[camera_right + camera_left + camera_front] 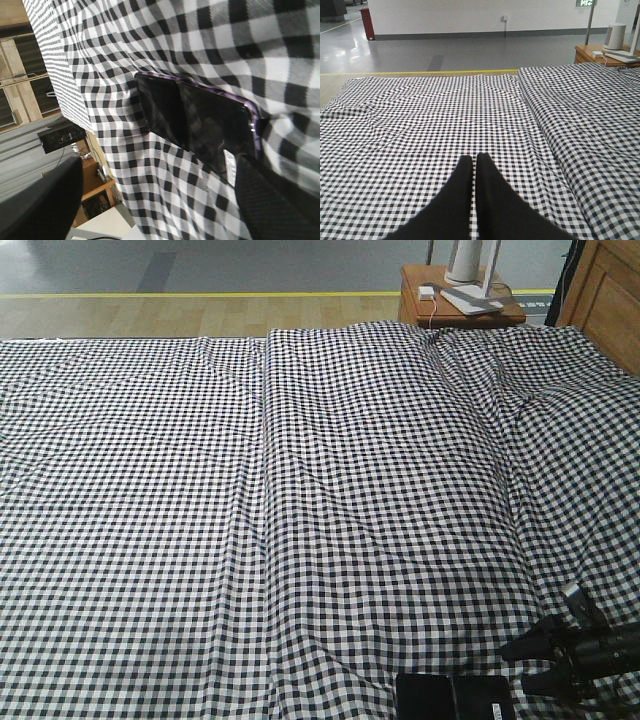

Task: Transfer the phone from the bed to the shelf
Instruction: 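Close the right gripper on the black phone's edge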

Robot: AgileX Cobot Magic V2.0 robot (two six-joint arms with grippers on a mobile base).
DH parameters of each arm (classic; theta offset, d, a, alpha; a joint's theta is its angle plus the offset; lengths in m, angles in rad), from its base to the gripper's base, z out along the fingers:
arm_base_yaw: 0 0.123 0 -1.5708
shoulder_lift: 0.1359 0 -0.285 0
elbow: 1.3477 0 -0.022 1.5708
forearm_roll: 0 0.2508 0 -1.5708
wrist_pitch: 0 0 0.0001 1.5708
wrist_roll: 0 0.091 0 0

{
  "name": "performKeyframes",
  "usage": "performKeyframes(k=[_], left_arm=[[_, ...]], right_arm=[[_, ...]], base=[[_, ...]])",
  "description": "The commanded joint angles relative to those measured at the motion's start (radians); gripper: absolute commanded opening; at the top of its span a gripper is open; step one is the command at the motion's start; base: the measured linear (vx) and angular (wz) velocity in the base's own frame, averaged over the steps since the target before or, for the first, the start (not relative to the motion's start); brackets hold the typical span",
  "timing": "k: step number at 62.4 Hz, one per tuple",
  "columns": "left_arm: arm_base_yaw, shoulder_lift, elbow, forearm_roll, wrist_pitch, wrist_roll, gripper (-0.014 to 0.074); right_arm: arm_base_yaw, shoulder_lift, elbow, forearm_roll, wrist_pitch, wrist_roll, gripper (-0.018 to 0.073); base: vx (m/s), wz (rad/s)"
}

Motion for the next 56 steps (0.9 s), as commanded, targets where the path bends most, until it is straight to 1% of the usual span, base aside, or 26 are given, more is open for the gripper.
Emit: performKeyframes(k=[1,10,17,45,52,56], left_arm=[[0.000,-0.008,0.007,-0.009,-0.070,0.000,0.0001],[0.000,-0.008,0.007,-0.009,-0.070,0.000,0.0001],[0.000,-0.008,0.007,-0.009,-0.070,0.000,0.0001],[0.000,-0.008,0.007,-0.009,-0.070,0.000,0.0001],[0.000,-0.008,0.007,-0.009,-0.070,0.000,0.0001],[0.000,-0.008,0.007,-0.009,-0.070,0.000,0.0001]], right_arm=[[-0.007,-0.053,-0.010,0.007,0.046,-0.021,0.0582],[-0.006,-0.037,-0.010,0.002,0.040,-0.032,0.0582],[-0.004,-0.013,-0.010,0.018,0.039,-0.048,0.0582],[-0.004,0.076,-0.065,0.031,0.030,-0.056,0.0582],[-0.004,0.089,-0.065,0.051,0.040,-0.072,0.0582],[-0.004,0.098,-0.065,0.080,0.058,-0.084,0.0582]], base=[[0.00,0.00],[0.00,0.00],[0.00,0.00],[0.00,0.00],[0.00,0.00],[0.00,0.00]])
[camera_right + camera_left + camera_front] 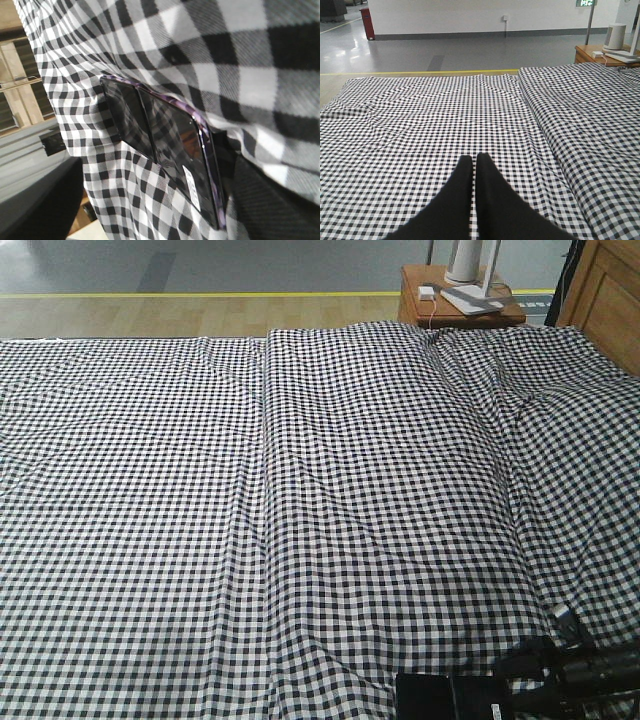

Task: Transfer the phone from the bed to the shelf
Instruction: 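Close the right gripper on the black phone's edge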

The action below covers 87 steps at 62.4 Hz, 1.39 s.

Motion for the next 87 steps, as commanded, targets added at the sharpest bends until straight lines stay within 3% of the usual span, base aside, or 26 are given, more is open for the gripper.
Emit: performKeyframes(k=[1,13,32,73,87], left_arm=[[0.000,-0.008,0.007,-0.009,-0.070,0.000,0.0001],[0.000,-0.008,0.007,-0.009,-0.070,0.000,0.0001],[0.000,-0.008,0.007,-0.009,-0.070,0.000,0.0001],[0.000,-0.008,0.007,-0.009,-0.070,0.000,0.0001],[0.000,-0.008,0.007,-0.009,-0.070,0.000,0.0001]], right_arm=[[-0.004,-0.038,-0.007,0.052,0.086,-0.037,0.0582],[-0.003,-0.034,-0.004,0.127,0.139,-0.077,0.0582],[0.008,-0.034,-0.004,0.137,0.160,-0.077,0.0582],[0.198,-0.034,-0.002,0.087,0.164,-0.048,0.0580],[0.192,-0.035,-0.002,0.079,0.164,-0.042,0.0481]], base=[[0.00,0.00],[0.00,0.00],[0.00,0.00],[0.00,0.00],[0.00,0.00]])
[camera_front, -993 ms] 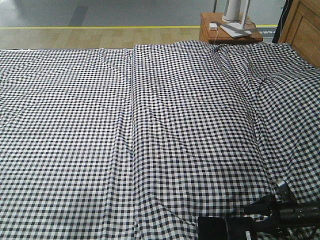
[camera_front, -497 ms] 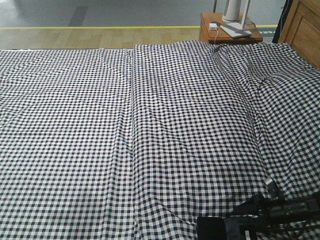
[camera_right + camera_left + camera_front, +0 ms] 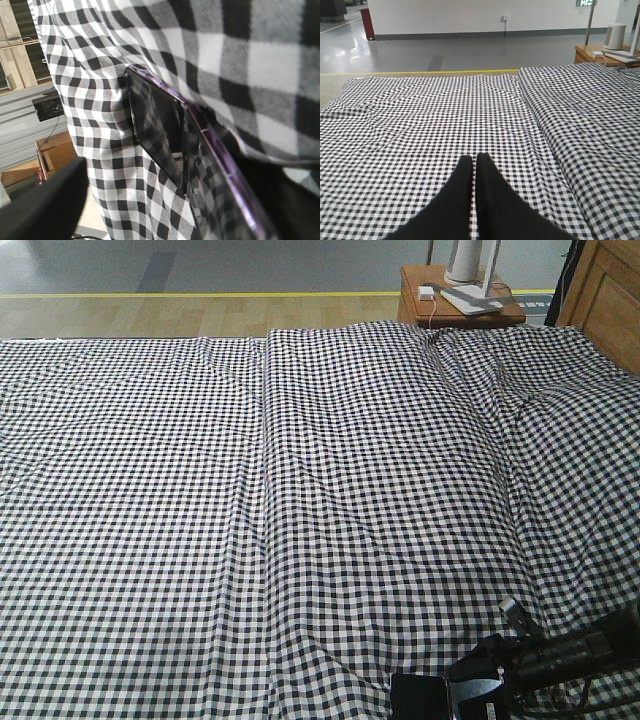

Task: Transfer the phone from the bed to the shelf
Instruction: 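Close the right gripper on the black phone's edge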

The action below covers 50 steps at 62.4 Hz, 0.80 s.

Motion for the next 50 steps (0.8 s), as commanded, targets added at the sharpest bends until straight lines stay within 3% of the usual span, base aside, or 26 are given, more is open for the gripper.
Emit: performKeyframes(k=[1,21,42,50], left_arm=[[0.000,-0.008,0.007,-0.009,-0.070,0.000,0.0001],[0.000,-0.008,0.007,-0.009,-0.070,0.000,0.0001],[0.000,-0.008,0.007,-0.009,-0.070,0.000,0.0001],[0.000,-0.008,0.007,-0.009,-0.070,0.000,0.0001]], right_arm=[[0.000,-0.051,-0.002,0.008,0.156,-0.002,0.0467],[0.000,-0.052,-0.002,0.006,0.156,0.016,-0.0012],[0.001,-0.156,-0.001,-0.053,0.157,0.029,-0.0006],[0.001,-0.254,0.077,-0.029,0.157,-0.008,-0.0003]], base=[[0.00,0.00],[0.00,0.00],[0.00,0.00],[0.00,0.00]])
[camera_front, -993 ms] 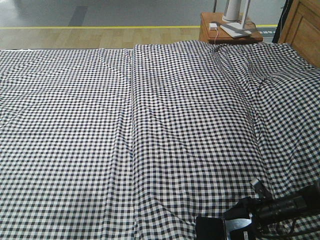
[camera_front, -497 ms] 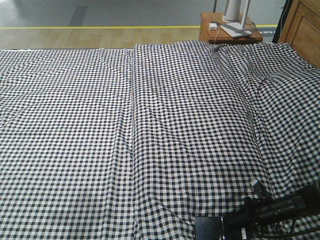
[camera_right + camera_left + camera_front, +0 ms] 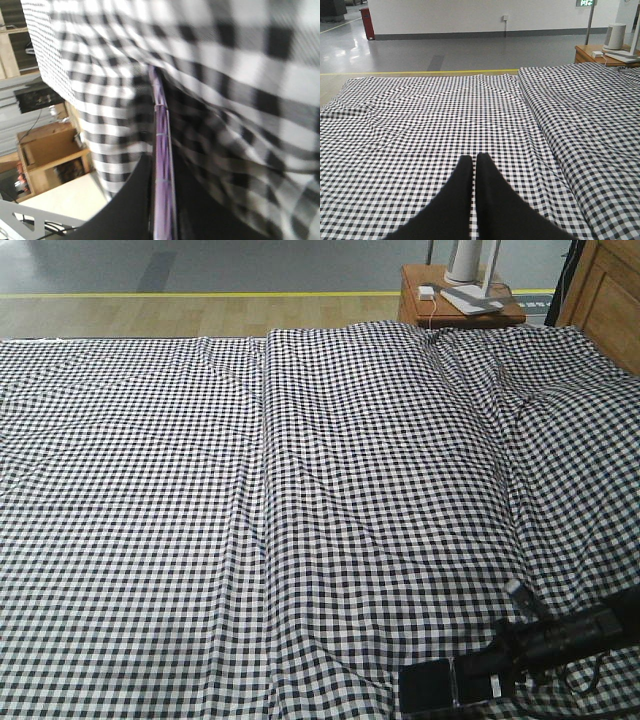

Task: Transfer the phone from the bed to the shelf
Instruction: 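Close the right gripper on the black phone's edge, then lift the phone with the right gripper up off the bed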

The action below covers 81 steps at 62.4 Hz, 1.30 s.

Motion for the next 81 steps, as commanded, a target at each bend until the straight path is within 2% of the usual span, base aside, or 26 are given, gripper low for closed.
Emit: performKeyframes(k=[1,10,18,46,61,71,81], left_arm=[[0.000,-0.008,0.007,-0.009,-0.070,0.000,0.0001],[0.000,-0.008,0.007,-0.009,-0.070,0.000,0.0001],[0.000,-0.008,0.007,-0.009,-0.070,0.000,0.0001],[0.000,-0.008,0.007,-0.009,-0.070,0.000,0.0001],[0.000,-0.008,0.007,-0.009,-0.070,0.000,0.0001],[0.000,-0.008,0.007,-0.009,-0.070,0.000,0.0001],[0.000,-0.008,0.007,-0.009,-0.070,0.000,0.0001]], right_arm=[[0.000,-0.141,0.059,0.034,0.158,-0.056,-0.0003],[0.000,-0.278,0.178,0.088,0.158,-0.187,-0.0002],[0.003,-0.404,0.223,0.103,0.158,-0.190,-0.0002],[0.003,-0.859,0.247,0.099,0.158,0.046,-0.0002],[0.017,-1.062,0.247,0.098,0.158,0.105,-0.0002],[0.087,-1.158,0.247,0.097,0.157,0.109,-0.0002],[0.190,-1.216,0.247,0.099,0.157,0.153,-0.0002]], base=[[0.00,0.00],[0.00,0.00],[0.00,0.00],[0.00,0.00],[0.00,0.00],[0.00,0.00],[0.00,0.00]])
